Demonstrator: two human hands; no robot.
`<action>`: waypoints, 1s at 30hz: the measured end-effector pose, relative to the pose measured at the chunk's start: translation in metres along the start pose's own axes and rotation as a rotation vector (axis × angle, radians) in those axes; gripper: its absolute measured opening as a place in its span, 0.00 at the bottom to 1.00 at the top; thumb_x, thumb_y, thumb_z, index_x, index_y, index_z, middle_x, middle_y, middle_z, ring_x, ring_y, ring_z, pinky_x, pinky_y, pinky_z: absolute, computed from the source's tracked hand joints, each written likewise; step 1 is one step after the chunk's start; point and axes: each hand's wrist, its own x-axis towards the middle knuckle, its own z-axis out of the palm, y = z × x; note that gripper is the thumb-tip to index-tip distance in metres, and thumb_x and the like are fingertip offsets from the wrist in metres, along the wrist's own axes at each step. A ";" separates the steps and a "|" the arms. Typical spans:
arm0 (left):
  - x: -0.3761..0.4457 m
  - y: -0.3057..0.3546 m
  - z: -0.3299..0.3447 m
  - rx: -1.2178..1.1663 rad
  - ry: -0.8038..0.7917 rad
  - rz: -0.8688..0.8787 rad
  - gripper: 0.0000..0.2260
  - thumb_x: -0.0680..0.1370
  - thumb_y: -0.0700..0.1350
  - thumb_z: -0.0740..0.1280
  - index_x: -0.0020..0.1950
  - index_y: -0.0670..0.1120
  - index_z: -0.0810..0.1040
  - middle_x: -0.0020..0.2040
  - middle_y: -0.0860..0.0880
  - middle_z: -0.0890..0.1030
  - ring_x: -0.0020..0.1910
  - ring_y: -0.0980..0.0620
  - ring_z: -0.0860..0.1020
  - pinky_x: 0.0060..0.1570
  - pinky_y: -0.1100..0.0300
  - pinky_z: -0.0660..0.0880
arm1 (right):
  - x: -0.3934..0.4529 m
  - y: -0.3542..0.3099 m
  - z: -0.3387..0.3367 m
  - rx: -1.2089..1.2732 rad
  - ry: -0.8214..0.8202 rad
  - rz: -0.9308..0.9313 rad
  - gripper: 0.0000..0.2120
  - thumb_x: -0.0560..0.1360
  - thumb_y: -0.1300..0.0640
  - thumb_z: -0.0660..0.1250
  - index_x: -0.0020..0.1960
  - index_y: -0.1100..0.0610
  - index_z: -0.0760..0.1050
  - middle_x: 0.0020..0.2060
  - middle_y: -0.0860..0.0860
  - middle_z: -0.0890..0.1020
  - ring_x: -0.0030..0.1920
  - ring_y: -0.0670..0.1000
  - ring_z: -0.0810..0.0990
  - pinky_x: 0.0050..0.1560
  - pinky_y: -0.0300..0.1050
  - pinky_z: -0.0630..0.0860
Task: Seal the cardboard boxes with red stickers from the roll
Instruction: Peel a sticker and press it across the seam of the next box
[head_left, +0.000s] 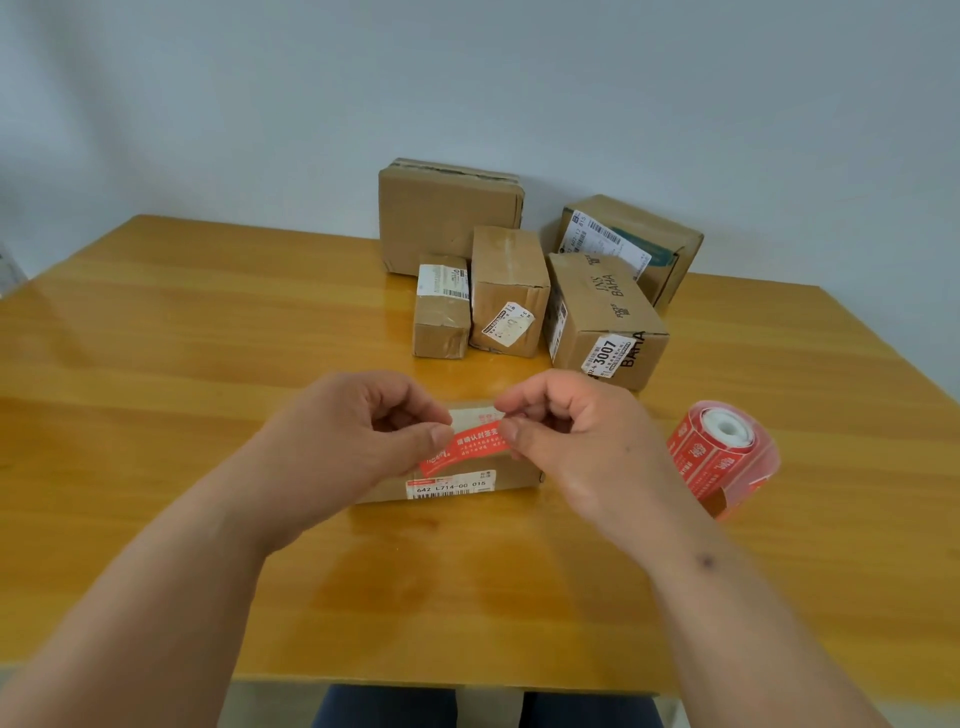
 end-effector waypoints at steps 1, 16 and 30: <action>0.000 0.000 -0.003 0.049 -0.006 0.002 0.01 0.73 0.44 0.73 0.43 0.50 0.83 0.38 0.51 0.84 0.36 0.55 0.80 0.35 0.66 0.74 | 0.001 -0.001 0.002 -0.012 -0.016 0.004 0.07 0.74 0.58 0.71 0.46 0.47 0.80 0.38 0.47 0.82 0.40 0.44 0.81 0.38 0.35 0.77; 0.056 0.008 -0.018 0.303 -0.019 -0.154 0.02 0.75 0.40 0.71 0.45 0.46 0.79 0.41 0.45 0.83 0.36 0.51 0.78 0.41 0.54 0.80 | 0.049 -0.007 0.025 -0.420 -0.008 0.021 0.07 0.79 0.58 0.61 0.47 0.49 0.76 0.44 0.47 0.81 0.46 0.48 0.81 0.48 0.46 0.79; 0.072 0.007 -0.008 0.519 -0.044 -0.249 0.04 0.74 0.40 0.70 0.41 0.48 0.77 0.40 0.49 0.79 0.37 0.53 0.75 0.34 0.61 0.70 | 0.059 -0.003 0.036 -0.651 -0.108 0.035 0.08 0.75 0.60 0.60 0.49 0.51 0.76 0.46 0.49 0.79 0.48 0.50 0.76 0.42 0.42 0.70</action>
